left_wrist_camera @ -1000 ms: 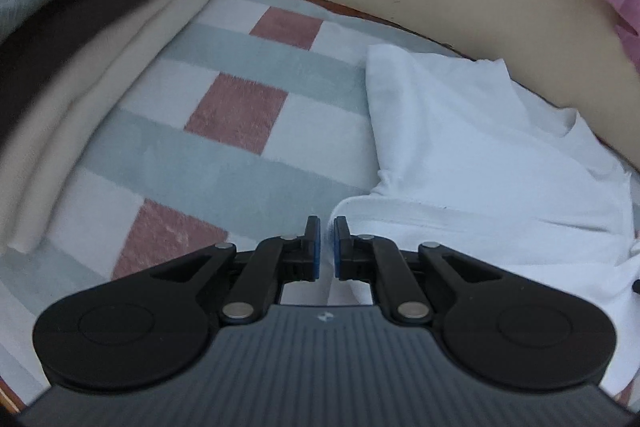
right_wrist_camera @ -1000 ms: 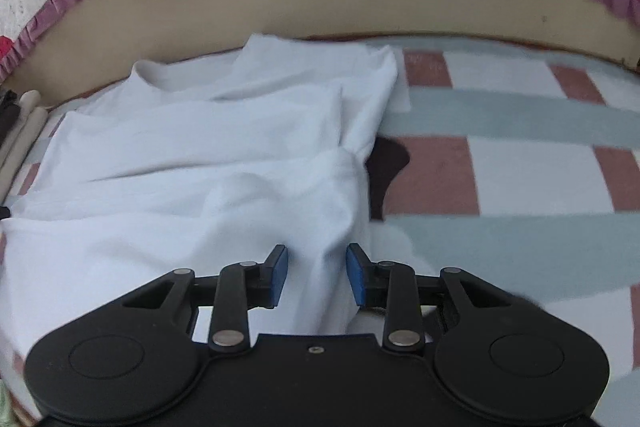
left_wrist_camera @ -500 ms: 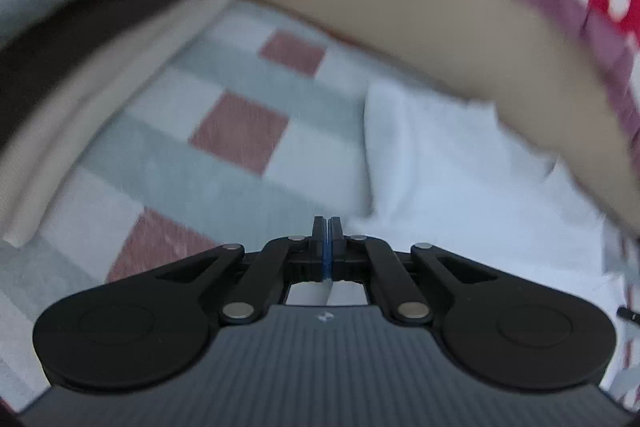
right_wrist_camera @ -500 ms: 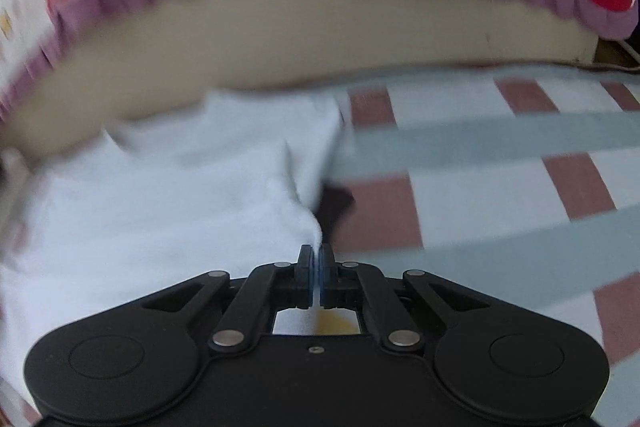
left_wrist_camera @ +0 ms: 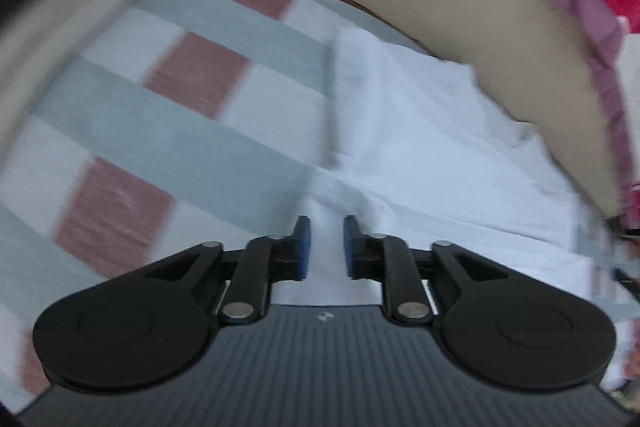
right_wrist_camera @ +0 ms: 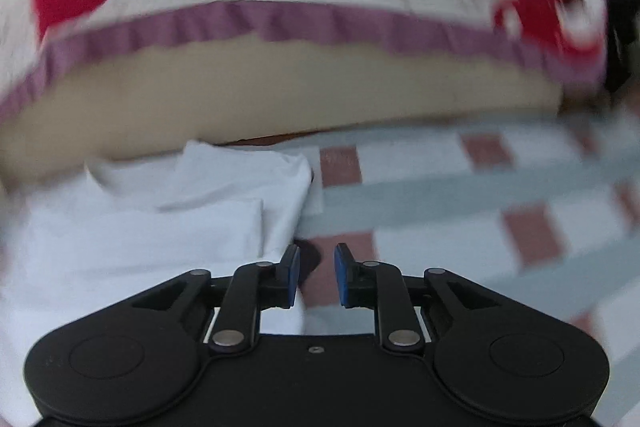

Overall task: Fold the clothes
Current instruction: 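Pinch the folded fabric with the left gripper while the right gripper pinches the shirt edge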

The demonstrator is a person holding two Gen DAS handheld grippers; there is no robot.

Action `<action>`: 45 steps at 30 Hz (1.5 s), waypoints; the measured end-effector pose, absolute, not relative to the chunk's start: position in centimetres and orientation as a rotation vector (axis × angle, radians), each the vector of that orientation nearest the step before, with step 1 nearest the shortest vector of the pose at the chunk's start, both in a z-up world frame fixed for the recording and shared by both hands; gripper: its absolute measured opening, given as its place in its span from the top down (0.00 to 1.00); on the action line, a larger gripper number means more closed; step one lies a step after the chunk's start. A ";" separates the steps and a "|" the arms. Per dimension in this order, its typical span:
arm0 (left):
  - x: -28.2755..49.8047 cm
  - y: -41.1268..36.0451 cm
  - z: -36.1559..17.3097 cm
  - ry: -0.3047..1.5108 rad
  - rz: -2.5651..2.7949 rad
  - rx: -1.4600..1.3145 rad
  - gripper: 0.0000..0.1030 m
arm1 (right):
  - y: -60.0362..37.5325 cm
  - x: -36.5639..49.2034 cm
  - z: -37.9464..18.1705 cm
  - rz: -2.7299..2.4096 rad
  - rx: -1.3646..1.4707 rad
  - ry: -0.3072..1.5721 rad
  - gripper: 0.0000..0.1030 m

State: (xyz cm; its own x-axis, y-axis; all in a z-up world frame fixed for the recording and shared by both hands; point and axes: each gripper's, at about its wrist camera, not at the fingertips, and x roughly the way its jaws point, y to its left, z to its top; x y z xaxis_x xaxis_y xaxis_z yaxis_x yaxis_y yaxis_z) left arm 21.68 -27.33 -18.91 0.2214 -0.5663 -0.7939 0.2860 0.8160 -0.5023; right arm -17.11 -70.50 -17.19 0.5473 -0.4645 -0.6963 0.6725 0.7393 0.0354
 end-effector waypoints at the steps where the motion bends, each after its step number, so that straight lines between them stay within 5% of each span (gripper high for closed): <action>1: 21.5 -27.6 -19.2 1.226 -0.620 -0.297 0.82 | -70.2 -16.8 -17.0 -0.662 0.287 0.721 0.78; 6: 20.2 -30.2 -18.4 1.113 -0.596 -0.073 0.80 | -71.0 -15.6 -18.0 -0.547 0.335 0.724 0.62; 14: 18.7 -32.5 -17.8 0.999 -0.642 0.178 0.76 | -69.9 -13.3 -22.6 -0.549 0.209 0.897 0.62; 15: 18.8 -32.5 -18.0 1.014 -0.655 0.166 0.76 | -69.5 -13.2 -23.0 -0.534 0.173 0.893 0.63; 17: 19.5 -31.7 -18.1 1.051 -0.673 0.091 0.75 | -68.6 -13.1 -23.0 -0.464 0.120 0.869 0.94; 18: 19.8 -31.2 -18.0 1.063 -0.673 0.048 0.75 | -68.5 -13.2 -22.7 -0.443 0.117 0.863 0.98; 23: 22.1 -27.5 -18.3 1.175 -0.666 -0.290 0.73 | -69.0 -13.7 -19.0 -0.548 0.125 0.766 0.98; 28: 21.5 -28.3 -18.0 1.128 -0.591 -0.114 0.73 | -69.9 -13.9 -18.5 -0.623 0.156 0.742 0.98; 32: 20.3 -29.9 -17.4 1.049 -0.573 0.107 0.50 | -71.2 -14.2 -20.3 -0.650 0.232 0.794 0.98; 41: 18.8 -32.3 -19.9 1.090 -0.645 0.272 0.35 | -72.2 -14.9 -20.9 -0.668 0.363 0.798 0.98; 43: 18.9 -32.2 -20.8 1.126 -0.645 0.248 0.39 | -72.1 -14.8 -20.9 -0.664 0.359 0.799 0.98; 45: 18.4 -32.5 -21.0 1.127 -0.665 0.274 0.87 | -72.2 -14.6 -20.9 -0.659 0.356 0.797 0.98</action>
State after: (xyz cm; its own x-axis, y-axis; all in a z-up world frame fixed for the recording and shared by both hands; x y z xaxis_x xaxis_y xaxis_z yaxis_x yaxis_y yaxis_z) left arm 18.42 -32.46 -21.04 0.2637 -0.3512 -0.8984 0.6165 0.7777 -0.1230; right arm -14.59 -72.17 -20.93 0.5165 -0.4073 -0.7532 0.6637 0.7463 0.0516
